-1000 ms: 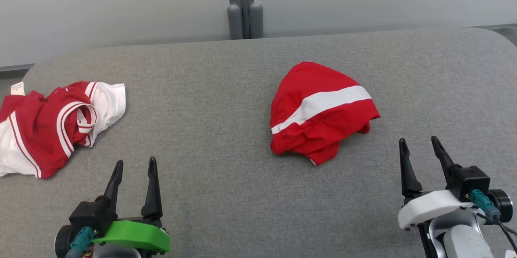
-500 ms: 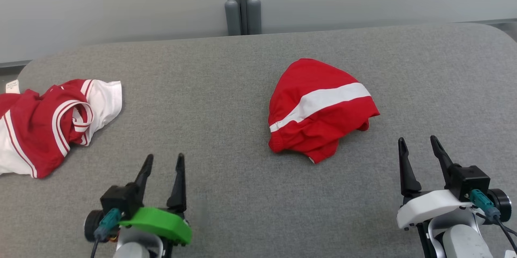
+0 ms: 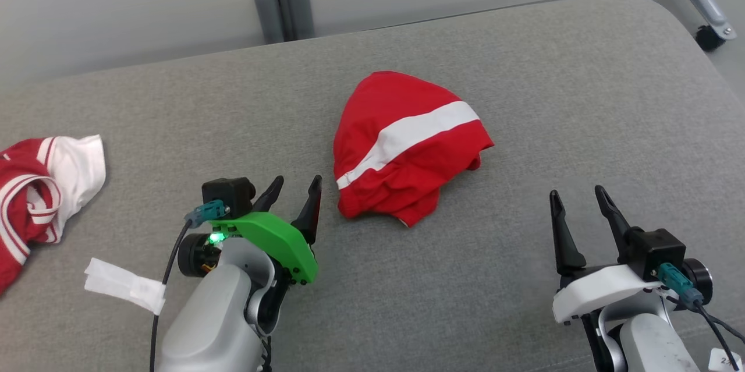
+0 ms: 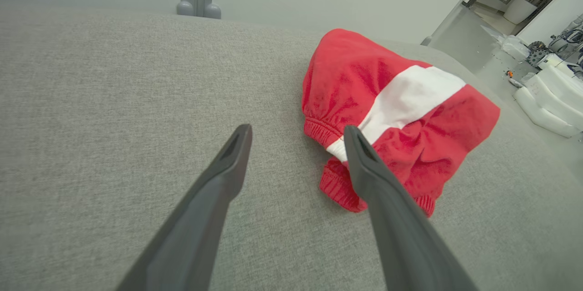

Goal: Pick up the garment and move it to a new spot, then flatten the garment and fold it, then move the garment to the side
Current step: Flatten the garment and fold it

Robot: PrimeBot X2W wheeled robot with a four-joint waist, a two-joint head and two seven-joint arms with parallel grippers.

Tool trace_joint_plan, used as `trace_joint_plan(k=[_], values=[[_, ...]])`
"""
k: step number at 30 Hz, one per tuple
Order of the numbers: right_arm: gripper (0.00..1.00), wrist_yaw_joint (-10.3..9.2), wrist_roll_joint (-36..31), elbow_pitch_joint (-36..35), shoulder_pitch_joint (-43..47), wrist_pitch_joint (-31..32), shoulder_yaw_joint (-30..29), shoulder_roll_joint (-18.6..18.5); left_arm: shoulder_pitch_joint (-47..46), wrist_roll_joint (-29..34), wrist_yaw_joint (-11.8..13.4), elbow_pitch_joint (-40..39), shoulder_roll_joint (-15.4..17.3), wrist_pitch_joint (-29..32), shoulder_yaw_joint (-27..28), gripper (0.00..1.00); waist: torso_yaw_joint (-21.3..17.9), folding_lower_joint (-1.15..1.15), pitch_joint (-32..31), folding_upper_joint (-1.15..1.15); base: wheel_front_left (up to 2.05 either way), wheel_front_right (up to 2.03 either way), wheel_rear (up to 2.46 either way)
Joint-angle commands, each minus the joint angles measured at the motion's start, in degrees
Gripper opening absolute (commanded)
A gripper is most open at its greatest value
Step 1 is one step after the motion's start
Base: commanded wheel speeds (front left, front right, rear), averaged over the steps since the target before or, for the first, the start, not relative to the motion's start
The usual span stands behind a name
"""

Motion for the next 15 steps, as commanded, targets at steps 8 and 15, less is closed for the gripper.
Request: trace_joint_plan(k=[8,15], values=[[1.00,-0.10,1.4,-0.1,-0.5,-0.2,0.7,-0.1,-4.3,-8.3,3.8,5.3,0.3,4.0,-4.4,1.00,-8.4,0.00,3.2,0.00,0.00,0.00,0.00],[1.00,-0.10,1.5,-0.1,-0.5,-0.2,0.9,-0.1,-5.8,-11.7,5.9,7.7,0.3,3.0,-7.7,1.00,-9.8,0.00,3.1,0.00,0.00,0.00,0.00]])
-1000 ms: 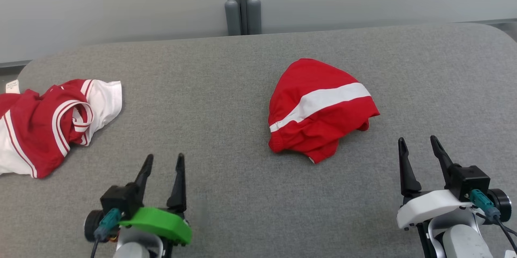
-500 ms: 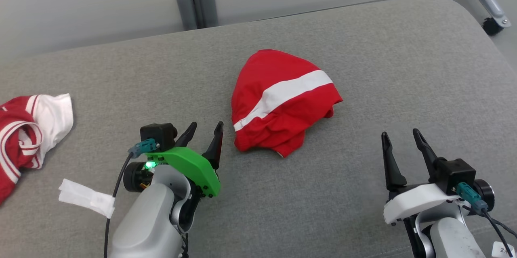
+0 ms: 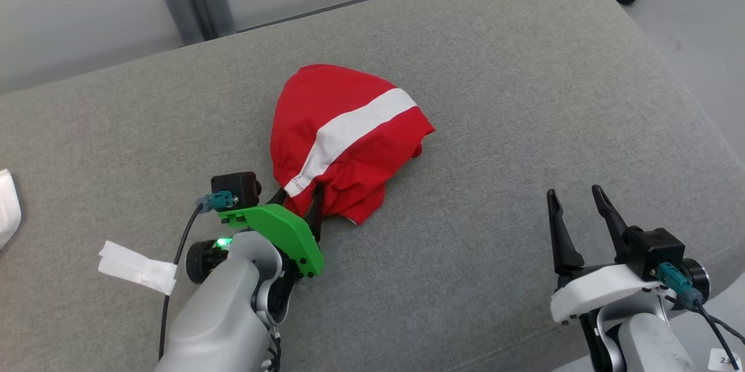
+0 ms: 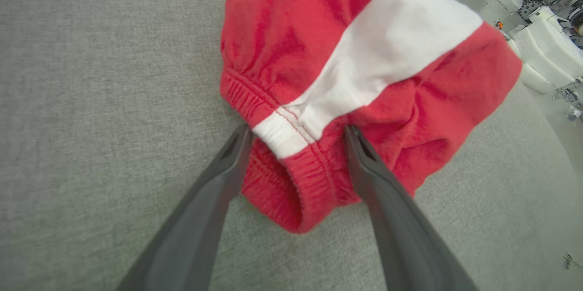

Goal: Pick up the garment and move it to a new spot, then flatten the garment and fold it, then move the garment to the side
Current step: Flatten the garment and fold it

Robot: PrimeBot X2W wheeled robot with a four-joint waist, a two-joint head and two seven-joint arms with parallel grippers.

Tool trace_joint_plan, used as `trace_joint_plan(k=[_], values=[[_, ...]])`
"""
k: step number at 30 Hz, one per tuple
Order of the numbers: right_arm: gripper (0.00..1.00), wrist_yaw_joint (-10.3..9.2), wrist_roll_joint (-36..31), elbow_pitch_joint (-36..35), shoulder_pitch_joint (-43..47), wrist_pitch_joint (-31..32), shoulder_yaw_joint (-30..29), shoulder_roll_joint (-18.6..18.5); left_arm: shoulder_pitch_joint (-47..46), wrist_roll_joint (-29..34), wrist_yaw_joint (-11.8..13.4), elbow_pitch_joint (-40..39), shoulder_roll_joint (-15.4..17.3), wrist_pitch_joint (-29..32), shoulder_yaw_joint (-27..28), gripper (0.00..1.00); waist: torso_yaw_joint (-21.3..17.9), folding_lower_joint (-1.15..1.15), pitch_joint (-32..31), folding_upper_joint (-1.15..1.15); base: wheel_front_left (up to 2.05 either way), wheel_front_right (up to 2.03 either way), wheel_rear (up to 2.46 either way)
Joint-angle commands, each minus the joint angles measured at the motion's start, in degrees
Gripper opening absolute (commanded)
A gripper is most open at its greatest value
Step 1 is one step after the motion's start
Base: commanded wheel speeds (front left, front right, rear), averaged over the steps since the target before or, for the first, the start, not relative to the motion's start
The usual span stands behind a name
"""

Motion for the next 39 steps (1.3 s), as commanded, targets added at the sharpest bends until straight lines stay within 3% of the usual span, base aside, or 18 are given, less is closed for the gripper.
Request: trace_joint_plan(k=[1,7,9,14,20,27,32,36,39], values=[[1.00,-0.10,0.2,-0.1,-0.4,-0.2,0.2,-0.1,-1.1,-0.7,0.3,0.5,0.3,-0.3,-0.4,1.00,-0.6,0.00,0.3,0.00,0.00,0.00,0.00],[1.00,-0.10,0.8,-0.2,-0.8,-0.2,0.8,-0.1,-2.8,-3.4,1.5,2.7,0.3,-0.7,-1.3,0.97,-1.1,0.00,0.6,0.00,0.00,0.00,0.00],[1.00,-0.10,1.0,-0.3,-0.8,-0.2,0.6,-0.1,-3.8,-3.2,1.4,3.1,0.3,-1.8,-1.6,0.00,-1.2,0.00,0.7,0.00,0.00,0.00,0.00],[1.00,-0.10,1.0,-0.4,-1.0,-0.2,0.0,-0.1,-6.7,-1.6,0.8,3.4,0.5,-7.8,-1.6,0.00,-1.0,0.00,1.0,0.00,0.00,0.00,0.00],[1.00,-0.10,1.2,-0.2,-1.2,-0.2,0.1,-0.1,-13.3,5.6,0.2,0.7,1.2,-13.3,-3.9,0.00,-1.0,0.00,0.9,0.00,0.00,0.00,0.00],[1.00,-0.10,1.8,-0.2,-1.1,-0.2,0.3,-0.1,-19.5,12.1,-4.0,-7.8,0.6,-13.6,-7.0,0.00,-1.7,0.00,1.0,0.00,0.00,0.00,0.00],[1.00,-0.10,2.1,-0.3,-0.8,-0.2,-0.2,-0.1,-20.4,9.9,-6.2,-14.5,0.2,-13.7,-9.7,0.00,-1.3,0.00,1.2,0.00,0.00,0.00,0.00],[1.00,-0.09,2.2,-0.6,-0.3,-0.2,-1.1,-0.1,-16.1,5.8,-7.1,-16.5,0.6,-13.1,-16.6,0.00,2.4,0.00,2.1,0.00,0.00,0.00,0.00],[1.00,-0.10,1.8,-0.8,-0.2,-0.2,-1.5,-0.1,-12.2,4.2,-7.2,-16.1,3.2,-12.4,-19.0,0.00,5.0,0.00,2.4,0.00,0.00,0.00,0.00]])
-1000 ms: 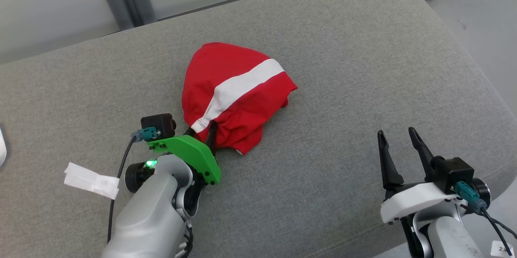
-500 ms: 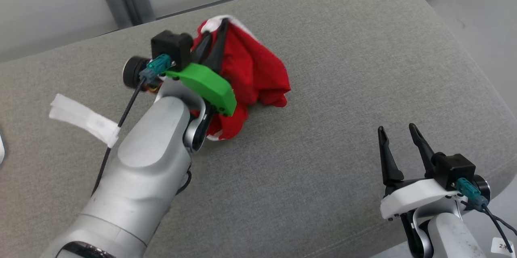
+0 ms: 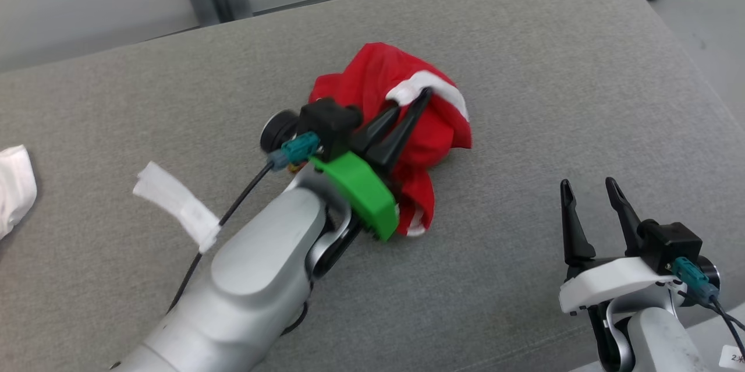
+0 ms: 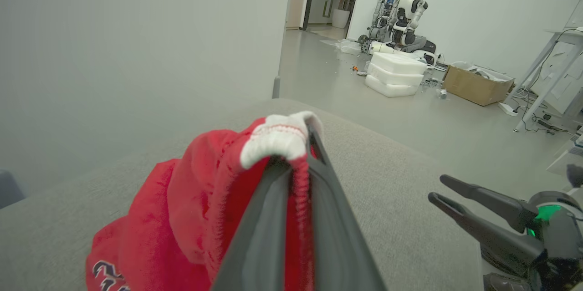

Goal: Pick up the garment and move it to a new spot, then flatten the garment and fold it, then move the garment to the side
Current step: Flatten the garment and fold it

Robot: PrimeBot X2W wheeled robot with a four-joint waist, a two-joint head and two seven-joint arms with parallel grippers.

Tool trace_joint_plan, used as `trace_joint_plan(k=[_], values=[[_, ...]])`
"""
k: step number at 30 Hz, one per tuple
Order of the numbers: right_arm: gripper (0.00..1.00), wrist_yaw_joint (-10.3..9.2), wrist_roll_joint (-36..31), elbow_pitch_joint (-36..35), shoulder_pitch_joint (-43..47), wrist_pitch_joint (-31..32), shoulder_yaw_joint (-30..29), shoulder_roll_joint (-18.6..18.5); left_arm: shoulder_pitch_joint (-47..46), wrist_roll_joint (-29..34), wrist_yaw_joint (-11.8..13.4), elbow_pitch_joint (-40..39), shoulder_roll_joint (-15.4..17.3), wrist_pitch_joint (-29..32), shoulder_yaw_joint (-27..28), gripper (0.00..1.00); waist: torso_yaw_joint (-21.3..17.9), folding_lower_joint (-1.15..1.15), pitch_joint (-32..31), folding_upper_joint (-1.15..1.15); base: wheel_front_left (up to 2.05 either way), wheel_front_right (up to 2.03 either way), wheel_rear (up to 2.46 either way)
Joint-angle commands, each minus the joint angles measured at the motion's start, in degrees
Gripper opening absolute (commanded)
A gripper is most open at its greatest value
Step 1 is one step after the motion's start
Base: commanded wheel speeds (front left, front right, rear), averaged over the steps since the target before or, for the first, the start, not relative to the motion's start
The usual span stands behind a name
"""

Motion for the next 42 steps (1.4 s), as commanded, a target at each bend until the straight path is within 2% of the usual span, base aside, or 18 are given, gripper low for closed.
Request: trace_joint_plan(k=[1,6,10,14,20,27,32,33,34,35,42], values=[[1.00,-0.09,-0.5,-0.2,0.4,-0.2,-0.1,-0.1,2.8,-0.9,-0.2,0.2,2.5,0.5,-0.8,0.00,3.7,0.00,0.6,0.00,0.00,0.00,0.00],[1.00,-0.09,-1.3,-0.2,0.5,-0.2,-0.4,-0.1,10.3,-2.0,-0.1,-1.2,9.4,2.4,-3.5,0.00,8.5,0.00,-0.1,0.00,0.00,0.00,0.00],[1.00,-0.09,-1.6,0.0,0.5,-0.2,0.3,-0.1,13.3,-0.3,3.8,-1.0,14.0,1.5,-2.7,0.00,11.1,0.00,-0.7,0.00,0.00,0.00,0.00],[1.00,-0.09,-1.7,0.3,0.4,-0.2,0.8,-0.1,14.6,2.0,8.4,0.3,16.5,0.4,-2.1,0.00,12.3,0.00,-1.0,0.00,0.00,0.00,0.00],[1.00,-0.09,-1.9,0.4,0.6,-0.2,0.9,-0.1,14.7,5.0,11.7,2.3,17.8,-0.5,-2.2,0.00,12.6,0.00,-1.2,0.00,0.00,0.00,0.00],[1.00,-0.09,-1.5,0.6,0.2,-0.2,1.2,-0.1,14.0,5.2,13.8,4.2,16.3,-1.2,1.2,0.00,11.4,0.00,-0.7,0.00,0.00,0.00,0.00],[1.00,-0.09,-1.4,0.4,-0.2,-0.2,0.8,-0.1,13.8,6.7,17.0,4.4,15.4,-1.1,5.6,0.00,10.6,0.00,-0.2,0.00,0.00,0.00,0.00],[1.00,-0.09,-1.4,0.4,-0.2,-0.2,0.7,-0.1,14.0,6.9,17.2,4.4,15.0,-1.1,6.3,0.15,10.4,0.00,-0.1,0.00,0.00,0.00,0.00],[1.00,-0.09,-1.4,0.4,-0.2,-0.2,0.6,-0.1,14.6,6.6,16.5,4.6,14.4,-1.1,6.7,0.75,10.3,0.00,-0.1,0.00,0.00,0.00,0.00],[1.00,-0.09,-1.4,0.4,-0.2,-0.2,0.6,-0.1,15.1,6.1,16.0,4.9,14.0,-1.1,7.0,1.00,10.3,0.00,-0.1,0.00,0.00,0.00,0.00],[1.00,-0.09,-1.6,0.7,0.3,-0.2,-0.4,-0.1,17.8,3.5,13.5,6.6,12.7,-1.2,9.7,1.00,10.9,0.00,-0.9,0.00,0.00,0.00,0.00]])
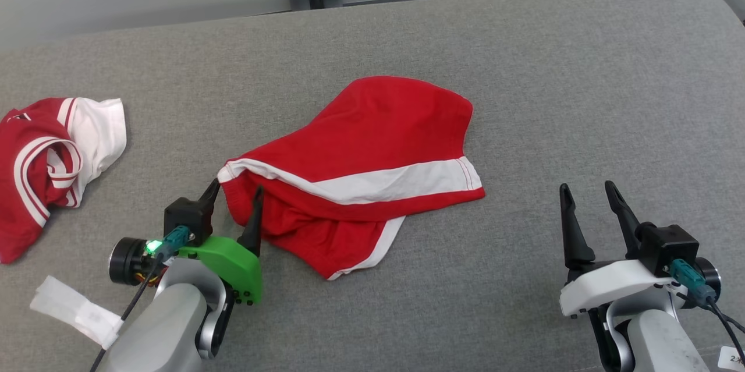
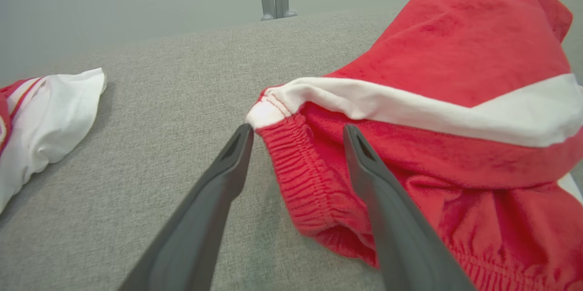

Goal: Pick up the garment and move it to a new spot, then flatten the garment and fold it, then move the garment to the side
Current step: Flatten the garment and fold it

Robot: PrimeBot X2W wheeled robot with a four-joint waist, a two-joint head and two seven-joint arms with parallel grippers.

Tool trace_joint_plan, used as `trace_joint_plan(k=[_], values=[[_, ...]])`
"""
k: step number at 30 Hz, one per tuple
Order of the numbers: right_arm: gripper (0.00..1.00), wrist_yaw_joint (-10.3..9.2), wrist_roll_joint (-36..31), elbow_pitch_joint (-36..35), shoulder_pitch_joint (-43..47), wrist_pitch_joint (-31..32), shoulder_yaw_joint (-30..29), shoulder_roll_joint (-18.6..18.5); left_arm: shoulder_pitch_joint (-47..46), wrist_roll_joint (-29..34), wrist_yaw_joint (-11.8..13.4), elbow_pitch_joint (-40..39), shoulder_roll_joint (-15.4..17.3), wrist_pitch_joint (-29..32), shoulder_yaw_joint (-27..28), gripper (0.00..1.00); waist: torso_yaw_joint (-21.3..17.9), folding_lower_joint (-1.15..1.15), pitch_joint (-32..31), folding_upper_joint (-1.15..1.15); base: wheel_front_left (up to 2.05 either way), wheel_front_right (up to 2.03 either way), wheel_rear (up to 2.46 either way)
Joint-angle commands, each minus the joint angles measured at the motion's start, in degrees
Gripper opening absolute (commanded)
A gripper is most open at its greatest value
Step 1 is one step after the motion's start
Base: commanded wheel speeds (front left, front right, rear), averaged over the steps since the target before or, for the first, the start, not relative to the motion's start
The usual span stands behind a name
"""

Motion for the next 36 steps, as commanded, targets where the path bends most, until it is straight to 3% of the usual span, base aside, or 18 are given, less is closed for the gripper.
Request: trace_joint_plan(k=[1,8,11,17,23,29,36], values=[[1.00,-0.10,-0.1,0.0,0.2,-0.2,-0.4,-0.2,1.7,-0.8,-0.4,-0.5,0.0,-0.2,1.1,1.00,0.5,0.00,-0.5,0.00,0.00,0.00,0.00],[1.00,-0.10,-0.2,-0.8,1.1,-0.2,-2.5,-0.2,7.6,-1.4,-1.8,-7.0,-0.7,-0.2,8.7,1.00,2.2,0.00,-2.2,0.00,0.00,0.00,0.00],[1.00,-0.09,-0.2,-1.1,1.5,-0.2,-3.5,-0.2,11.6,0.4,-2.4,-13.0,-2.0,-0.1,15.3,1.00,3.0,0.00,-3.1,0.00,0.00,0.00,0.00],[1.00,-0.09,0.1,-1.0,1.2,-0.2,-4.2,-0.1,18.6,9.9,-5.3,-23.8,-7.0,-0.1,27.8,1.00,4.3,0.00,-4.4,0.00,0.00,0.00,0.00],[1.00,-0.10,0.1,0.9,-0.3,-0.2,-1.9,-0.2,22.9,19.8,-9.4,-27.7,-11.7,-0.1,35.1,1.00,4.7,0.00,-5.9,0.00,0.00,0.00,0.00],[1.00,-0.10,-0.5,3.9,-0.5,-0.2,-0.6,-0.2,25.8,23.1,-12.1,-26.3,-13.9,-0.1,38.4,1.00,5.0,0.00,-8.2,0.00,0.00,0.00,0.00],[1.00,-0.10,0.0,6.7,-1.2,-0.2,0.1,-0.2,26.9,24.3,-13.2,-25.0,-14.5,-0.1,39.8,1.00,5.0,0.00,-9.4,0.00,0.00,0.00,0.00]])
